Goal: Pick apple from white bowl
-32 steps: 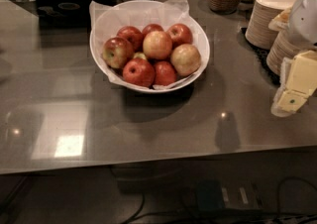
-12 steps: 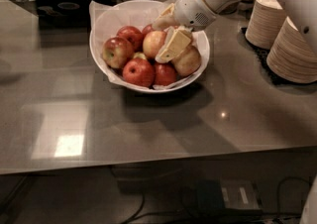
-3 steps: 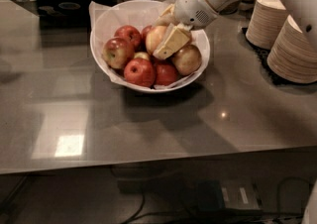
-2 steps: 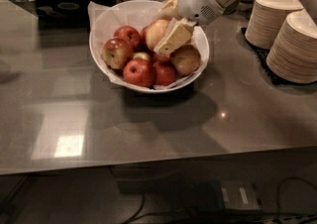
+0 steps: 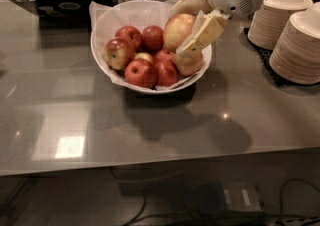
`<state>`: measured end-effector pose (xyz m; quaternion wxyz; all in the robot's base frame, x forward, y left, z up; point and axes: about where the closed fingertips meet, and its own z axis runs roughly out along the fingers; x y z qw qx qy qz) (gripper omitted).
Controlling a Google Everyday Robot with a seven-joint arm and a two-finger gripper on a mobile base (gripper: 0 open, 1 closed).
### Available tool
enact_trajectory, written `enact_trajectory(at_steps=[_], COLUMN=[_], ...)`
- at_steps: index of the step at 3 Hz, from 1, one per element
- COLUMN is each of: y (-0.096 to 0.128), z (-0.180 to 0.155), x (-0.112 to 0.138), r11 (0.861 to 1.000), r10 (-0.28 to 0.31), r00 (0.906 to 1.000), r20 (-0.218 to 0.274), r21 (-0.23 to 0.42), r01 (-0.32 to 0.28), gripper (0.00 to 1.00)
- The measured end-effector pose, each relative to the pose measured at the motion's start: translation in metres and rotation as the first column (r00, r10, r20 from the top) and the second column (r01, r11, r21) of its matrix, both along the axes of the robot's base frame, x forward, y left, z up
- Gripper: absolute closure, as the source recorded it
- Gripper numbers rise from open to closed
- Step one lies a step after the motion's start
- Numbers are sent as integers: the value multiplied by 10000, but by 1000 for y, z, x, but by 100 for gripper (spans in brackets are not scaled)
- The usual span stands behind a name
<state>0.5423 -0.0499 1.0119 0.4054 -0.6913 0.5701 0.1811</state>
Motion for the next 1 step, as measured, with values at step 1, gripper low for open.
enact_trajectory(at_steps=[1], y=[0], z=[0], x=[0], r11=[10000], r10=[0], r00=[10000], r20=[0], r21=[0], r01=[0], gripper=[100])
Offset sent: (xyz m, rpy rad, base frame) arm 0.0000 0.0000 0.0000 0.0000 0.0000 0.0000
